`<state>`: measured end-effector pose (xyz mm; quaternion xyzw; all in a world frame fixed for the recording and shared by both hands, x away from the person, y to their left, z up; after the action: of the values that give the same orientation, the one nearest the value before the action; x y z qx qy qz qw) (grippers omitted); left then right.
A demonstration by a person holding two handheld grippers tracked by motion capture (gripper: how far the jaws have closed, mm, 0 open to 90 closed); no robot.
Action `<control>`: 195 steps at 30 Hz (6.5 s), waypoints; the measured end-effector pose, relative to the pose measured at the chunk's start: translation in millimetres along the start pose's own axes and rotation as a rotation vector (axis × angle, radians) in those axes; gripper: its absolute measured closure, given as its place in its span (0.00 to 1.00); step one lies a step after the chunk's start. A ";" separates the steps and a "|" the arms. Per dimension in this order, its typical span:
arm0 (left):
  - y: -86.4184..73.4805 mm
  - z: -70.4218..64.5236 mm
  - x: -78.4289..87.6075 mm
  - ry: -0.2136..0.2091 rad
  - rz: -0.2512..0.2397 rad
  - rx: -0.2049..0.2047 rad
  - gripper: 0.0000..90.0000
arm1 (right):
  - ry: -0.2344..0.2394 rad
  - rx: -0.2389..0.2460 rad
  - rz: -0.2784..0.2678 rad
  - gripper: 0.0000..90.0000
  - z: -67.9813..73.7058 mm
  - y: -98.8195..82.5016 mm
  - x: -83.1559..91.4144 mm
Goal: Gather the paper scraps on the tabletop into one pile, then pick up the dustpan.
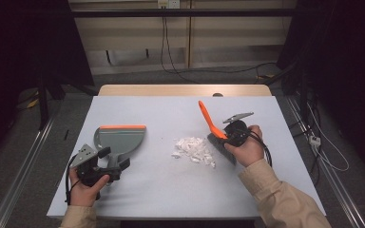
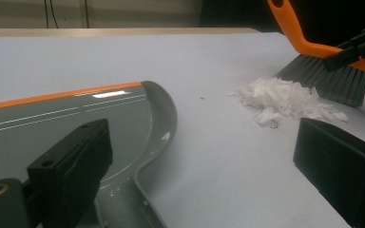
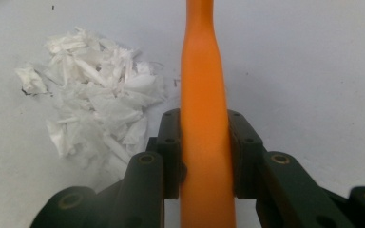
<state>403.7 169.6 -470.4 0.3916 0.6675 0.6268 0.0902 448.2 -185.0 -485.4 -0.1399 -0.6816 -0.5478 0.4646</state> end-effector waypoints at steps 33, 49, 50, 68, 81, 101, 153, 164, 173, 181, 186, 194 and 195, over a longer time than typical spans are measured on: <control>-5.5 2.1 0.8 0.027 0.055 0.003 0.05 | -0.022 -0.159 -0.254 0.80 25.3 37.7 -10.3; -8.7 3.4 4.7 0.024 0.063 0.012 0.05 | -0.152 -0.062 -0.187 0.80 -20.1 29.4 -21.9; -8.6 3.7 5.0 0.024 0.063 0.010 0.05 | -0.157 -0.057 -0.186 0.80 -19.5 27.1 -24.1; -14.8 10.1 4.8 0.071 0.111 0.025 0.06 | -0.048 -0.079 -0.271 0.80 3.5 41.5 -14.0; -24.6 17.6 5.3 0.110 0.161 0.046 0.07 | -0.028 -0.018 -0.246 0.79 22.0 33.9 -31.4; -36.8 27.0 7.6 0.180 0.235 0.089 0.08 | -0.038 -0.030 -0.279 0.80 15.5 33.2 -13.4; -41.0 -24.2 15.6 -0.061 0.535 -0.150 0.70 | -0.068 -0.064 -0.303 0.80 -2.6 31.8 -6.2; -54.3 -47.5 8.0 -0.168 0.608 -0.225 0.70 | -0.053 -0.038 -0.311 0.80 9.8 33.8 -20.9; -55.0 -51.8 4.4 -0.190 0.612 -0.229 0.70 | -0.015 -0.011 -0.249 0.73 16.7 33.6 -22.7; -55.2 -55.1 0.5 -0.205 0.617 -0.233 0.70 | -0.033 0.033 -0.151 0.77 19.3 33.3 -20.4; -55.5 -56.9 -1.9 -0.209 0.615 -0.231 0.70 | -0.045 0.039 -0.136 0.79 18.6 29.2 -21.9; -55.0 -61.1 -5.9 -0.215 0.620 -0.230 0.70 | -0.059 0.026 -0.148 0.79 22.2 28.5 -22.2; -55.3 -61.2 -6.0 -0.219 0.625 -0.235 0.70 | -0.061 0.026 -0.151 0.79 22.9 28.5 -22.3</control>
<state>347.7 124.0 -510.7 0.6290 0.4249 0.6509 0.0096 469.0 -147.6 -484.7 -0.0987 -0.7111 -0.5677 0.4029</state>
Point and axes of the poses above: each handheld gripper's, and its own axes: x roughly backward along the jaws, y roughly out of its top, z roughly to its left, the point moved 10 cm from there along -x, roughly forward along the jaws
